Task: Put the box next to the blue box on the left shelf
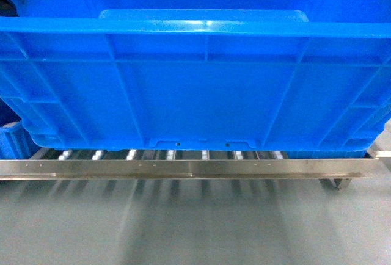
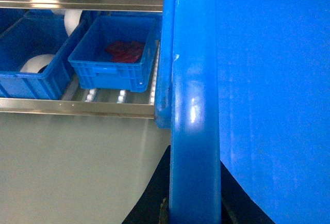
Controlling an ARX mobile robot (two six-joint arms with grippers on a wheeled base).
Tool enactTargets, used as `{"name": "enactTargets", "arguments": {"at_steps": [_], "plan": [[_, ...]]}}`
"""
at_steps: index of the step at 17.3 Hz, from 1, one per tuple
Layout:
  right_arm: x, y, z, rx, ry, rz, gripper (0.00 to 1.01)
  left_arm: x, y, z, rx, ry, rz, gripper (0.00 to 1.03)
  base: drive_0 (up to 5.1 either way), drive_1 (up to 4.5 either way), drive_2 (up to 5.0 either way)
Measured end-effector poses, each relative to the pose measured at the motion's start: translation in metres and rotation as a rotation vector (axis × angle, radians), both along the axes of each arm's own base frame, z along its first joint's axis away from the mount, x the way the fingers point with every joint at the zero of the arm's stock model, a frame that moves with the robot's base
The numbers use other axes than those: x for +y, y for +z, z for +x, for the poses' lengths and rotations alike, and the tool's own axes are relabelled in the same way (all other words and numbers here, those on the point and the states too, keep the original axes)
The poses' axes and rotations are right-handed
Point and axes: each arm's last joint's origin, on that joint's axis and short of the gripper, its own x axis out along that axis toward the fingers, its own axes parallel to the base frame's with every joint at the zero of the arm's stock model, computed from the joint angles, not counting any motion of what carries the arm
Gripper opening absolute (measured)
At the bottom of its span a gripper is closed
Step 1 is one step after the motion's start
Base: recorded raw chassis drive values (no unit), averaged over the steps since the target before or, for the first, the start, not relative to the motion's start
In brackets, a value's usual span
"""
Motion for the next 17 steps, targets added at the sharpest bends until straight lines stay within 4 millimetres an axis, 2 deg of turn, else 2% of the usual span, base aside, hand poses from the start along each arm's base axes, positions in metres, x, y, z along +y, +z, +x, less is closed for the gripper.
{"name": "enactTargets", "arguments": {"at_steps": [15,17], "plan": [[0.0017,0.0001,-0.0003,-0.001,0.003,0.000,0.08,0.0011,0.0003,-0.0002,-0.002,0.000,0.001,0.08,-5.1,2.40,2.4],[0.0017,0.0001,-0.0003,-0.001,0.003,0.000,0.08,0.0011,0.0003,-0.0002,-0.002,0.000,0.001,0.08,0.0,0.00,0.0]]}}
